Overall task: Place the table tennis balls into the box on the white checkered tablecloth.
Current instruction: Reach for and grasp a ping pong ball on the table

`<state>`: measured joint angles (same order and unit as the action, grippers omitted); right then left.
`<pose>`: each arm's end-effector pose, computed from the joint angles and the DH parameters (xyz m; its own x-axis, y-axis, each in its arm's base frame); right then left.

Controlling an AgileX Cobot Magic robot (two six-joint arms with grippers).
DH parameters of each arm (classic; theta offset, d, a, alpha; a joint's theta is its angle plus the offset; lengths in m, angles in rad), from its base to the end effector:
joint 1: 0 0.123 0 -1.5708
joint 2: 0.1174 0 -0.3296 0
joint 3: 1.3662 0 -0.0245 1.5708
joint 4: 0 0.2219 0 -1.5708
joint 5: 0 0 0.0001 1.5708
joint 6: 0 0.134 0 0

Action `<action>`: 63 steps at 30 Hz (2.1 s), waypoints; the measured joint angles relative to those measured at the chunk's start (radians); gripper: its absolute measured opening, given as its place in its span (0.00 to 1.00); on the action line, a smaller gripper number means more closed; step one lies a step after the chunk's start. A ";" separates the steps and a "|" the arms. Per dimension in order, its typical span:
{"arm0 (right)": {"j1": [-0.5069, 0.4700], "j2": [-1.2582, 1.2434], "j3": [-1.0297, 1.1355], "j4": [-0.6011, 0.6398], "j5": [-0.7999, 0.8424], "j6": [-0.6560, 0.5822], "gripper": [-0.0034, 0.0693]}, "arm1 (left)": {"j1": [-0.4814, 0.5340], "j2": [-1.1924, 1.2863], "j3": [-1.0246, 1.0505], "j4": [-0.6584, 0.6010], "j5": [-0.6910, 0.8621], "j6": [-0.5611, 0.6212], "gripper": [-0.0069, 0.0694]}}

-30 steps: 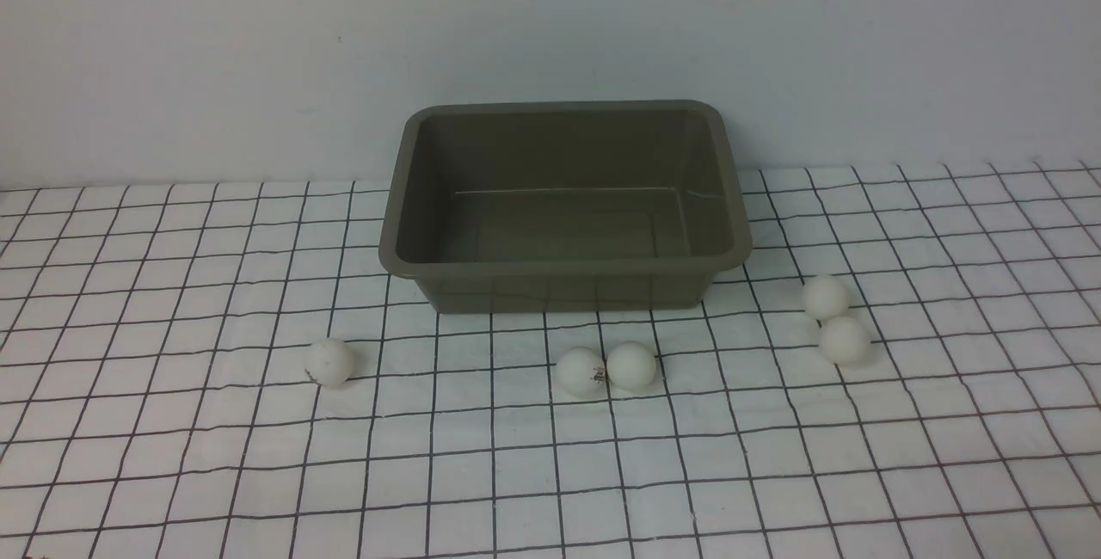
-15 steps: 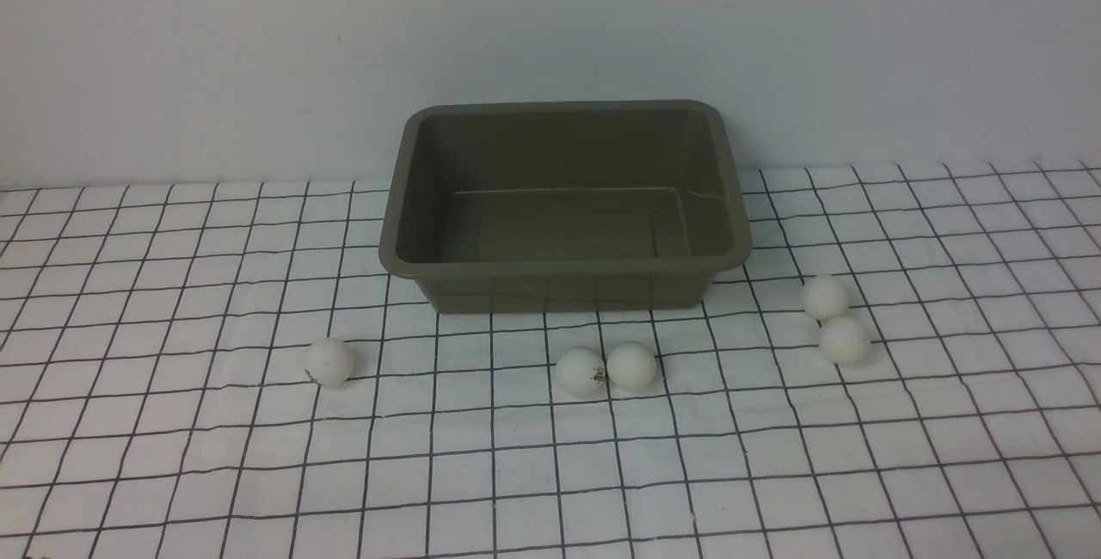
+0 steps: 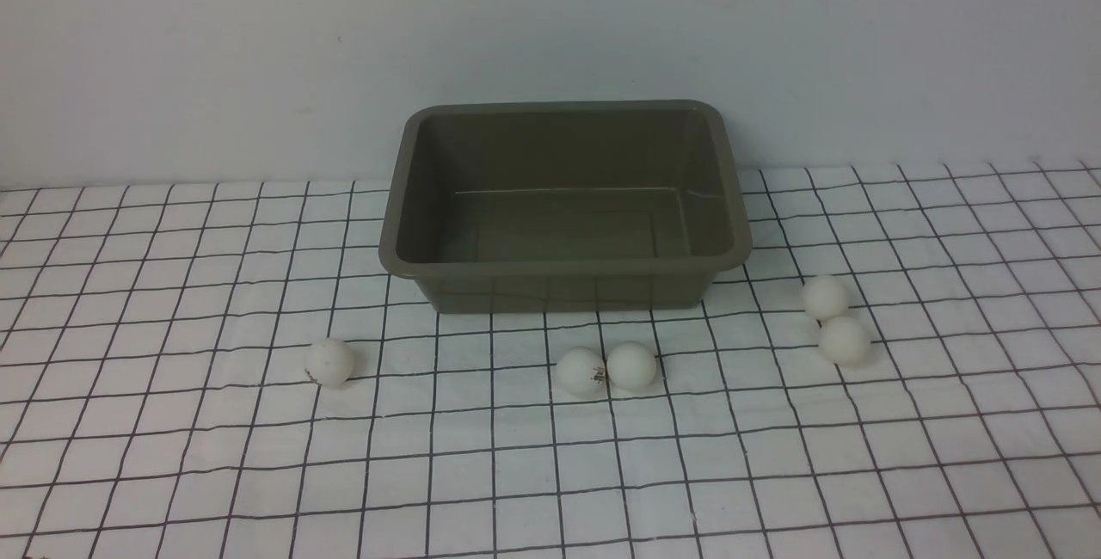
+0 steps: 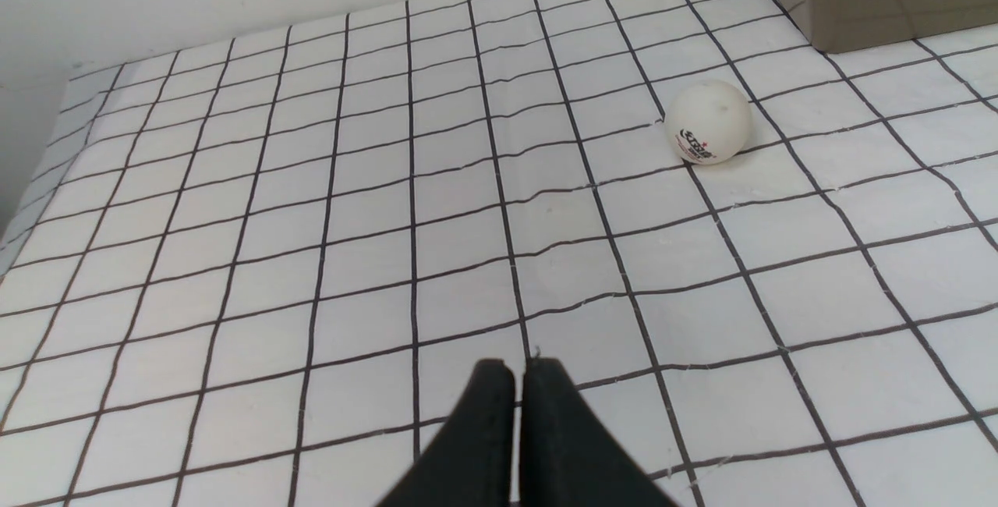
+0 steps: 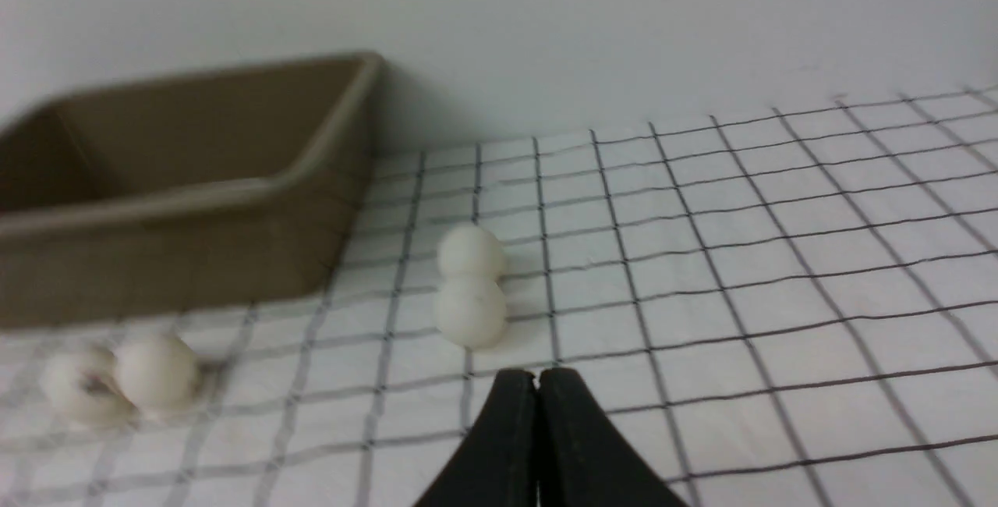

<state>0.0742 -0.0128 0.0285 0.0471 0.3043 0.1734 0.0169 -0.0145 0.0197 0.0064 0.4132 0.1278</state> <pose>0.0219 0.0035 0.1667 -0.2433 0.1991 -0.9493 -0.0360 0.9762 0.2139 0.0180 0.0006 0.1558 -0.3248 0.1278 -0.9371 0.0242 0.9916 0.1268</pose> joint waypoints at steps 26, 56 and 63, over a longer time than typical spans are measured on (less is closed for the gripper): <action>0.061 0.000 -0.173 0.340 -0.150 0.045 0.02 | 0.000 0.000 0.000 0.000 0.000 0.000 0.09; 0.089 1.871 -1.678 0.133 0.918 -0.315 0.03 | 0.000 0.000 0.000 0.000 0.000 0.000 0.09; 0.097 2.086 -1.967 0.157 0.925 -0.302 0.03 | 0.000 0.000 0.000 0.000 0.000 0.000 0.09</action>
<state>0.1713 2.0729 -1.9386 0.2041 1.2296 -0.1281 0.0169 -0.0145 0.0197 0.0064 0.4132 0.1278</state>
